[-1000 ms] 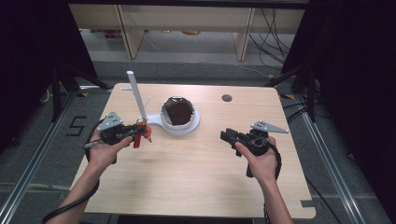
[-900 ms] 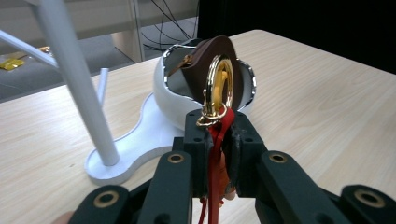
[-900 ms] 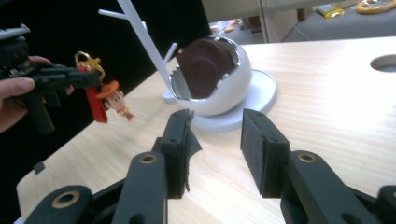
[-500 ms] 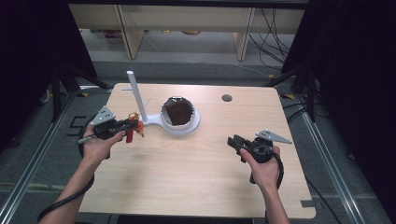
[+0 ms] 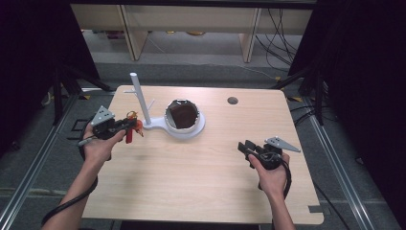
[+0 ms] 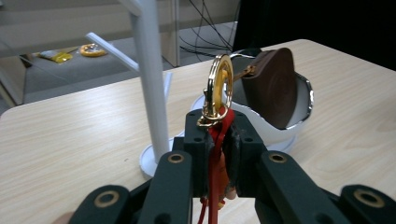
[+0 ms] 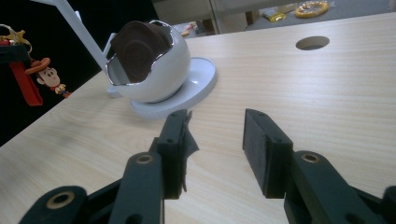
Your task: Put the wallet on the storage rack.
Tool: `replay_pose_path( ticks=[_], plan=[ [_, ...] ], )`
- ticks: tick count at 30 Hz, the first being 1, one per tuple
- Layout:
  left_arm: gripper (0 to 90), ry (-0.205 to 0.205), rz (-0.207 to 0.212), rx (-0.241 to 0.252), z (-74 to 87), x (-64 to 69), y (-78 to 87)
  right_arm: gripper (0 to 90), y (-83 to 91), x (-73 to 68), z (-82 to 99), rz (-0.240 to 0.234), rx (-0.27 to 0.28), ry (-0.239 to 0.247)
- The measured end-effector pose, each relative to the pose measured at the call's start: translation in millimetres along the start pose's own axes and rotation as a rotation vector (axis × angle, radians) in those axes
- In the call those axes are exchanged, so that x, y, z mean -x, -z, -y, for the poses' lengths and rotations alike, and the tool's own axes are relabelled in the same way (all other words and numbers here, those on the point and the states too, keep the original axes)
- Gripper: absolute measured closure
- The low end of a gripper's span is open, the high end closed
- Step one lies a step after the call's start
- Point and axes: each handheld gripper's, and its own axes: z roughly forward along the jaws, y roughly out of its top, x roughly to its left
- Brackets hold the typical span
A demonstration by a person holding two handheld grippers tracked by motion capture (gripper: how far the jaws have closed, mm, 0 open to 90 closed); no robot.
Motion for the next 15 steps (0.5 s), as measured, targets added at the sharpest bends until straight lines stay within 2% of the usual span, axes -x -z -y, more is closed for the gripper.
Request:
replay_pose_path(
  ticks=[1, 2, 4, 5, 6, 7, 8, 9, 12, 13, 15],
  plan=[
    [79.3, 0.003, -0.015, -0.002, -0.6, -0.9, -0.2, 61.5, 0.4, -1.3, 1.4, 0.01, -0.007, -0.034],
    [79.4, 0.013, -0.027, -0.003, -1.3, -1.7, -0.4, 61.5, -0.5, 2.5, 1.5, 0.002, 0.005, -0.001],
    [79.4, 0.013, -0.041, 0.001, -2.6, -2.9, -1.4, 61.5, -0.1, 3.1, 1.4, 0.0, -0.005, -0.036],
    [79.4, 0.016, -0.062, -0.001, -4.9, -4.1, -1.9, 61.4, -0.2, 5.0, 0.2, 0.006, -0.002, -0.024],
    [79.4, 0.016, -0.062, -0.001, -4.9, -4.1, -1.9, 61.4, -0.2, 5.0, 0.2, 0.006, -0.002, -0.024],
    [79.4, 0.024, -0.084, 0.001, -7.3, -5.6, -2.6, 61.4, 0.4, 4.1, -0.7, -0.005, -0.001, -0.045],
    [79.4, 0.024, -0.084, 0.001, -7.3, -5.6, -2.6, 61.4, 0.4, 4.1, -0.7, -0.005, -0.001, -0.045],
    [79.4, 0.03, -0.104, 0.003, -9.9, -8.0, -3.0, 61.4, -0.5, 7.1, -1.6, 0.001, 0.019, 0.0],
    [79.4, 0.036, -0.123, 0.005, -12.9, -10.7, -3.0, 61.4, -0.1, 7.0, -1.7, -0.002, 0.017, -0.002],
    [79.4, 0.041, -0.141, 0.004, -16.5, -13.3, -3.1, 61.4, 0.6, 5.5, -1.0, -0.008, 0.011, -0.032],
    [79.4, 0.041, -0.149, 0.002, -18.6, -14.6, -3.1, 61.3, 1.2, 6.1, -1.3, -0.014, 0.01, -0.031]
  ],
)
